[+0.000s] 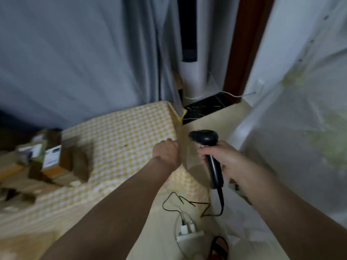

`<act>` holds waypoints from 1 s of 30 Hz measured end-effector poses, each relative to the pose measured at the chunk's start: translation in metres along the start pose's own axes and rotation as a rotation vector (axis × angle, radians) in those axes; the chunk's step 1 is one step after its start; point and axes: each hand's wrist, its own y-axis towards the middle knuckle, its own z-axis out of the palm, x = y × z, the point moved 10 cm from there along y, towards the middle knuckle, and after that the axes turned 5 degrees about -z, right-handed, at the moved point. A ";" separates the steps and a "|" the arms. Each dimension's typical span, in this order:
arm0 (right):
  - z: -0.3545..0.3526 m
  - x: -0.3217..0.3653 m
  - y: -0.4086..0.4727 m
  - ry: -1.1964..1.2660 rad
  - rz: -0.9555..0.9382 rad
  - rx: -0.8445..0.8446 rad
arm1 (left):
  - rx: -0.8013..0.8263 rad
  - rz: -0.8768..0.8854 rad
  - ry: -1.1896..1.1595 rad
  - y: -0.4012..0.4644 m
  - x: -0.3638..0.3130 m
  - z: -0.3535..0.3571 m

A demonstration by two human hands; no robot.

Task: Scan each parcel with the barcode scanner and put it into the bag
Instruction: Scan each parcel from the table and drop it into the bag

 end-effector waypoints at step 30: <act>0.560 -0.066 -0.113 -0.392 -0.091 0.498 | 0.057 -0.811 -0.376 -0.364 0.559 0.174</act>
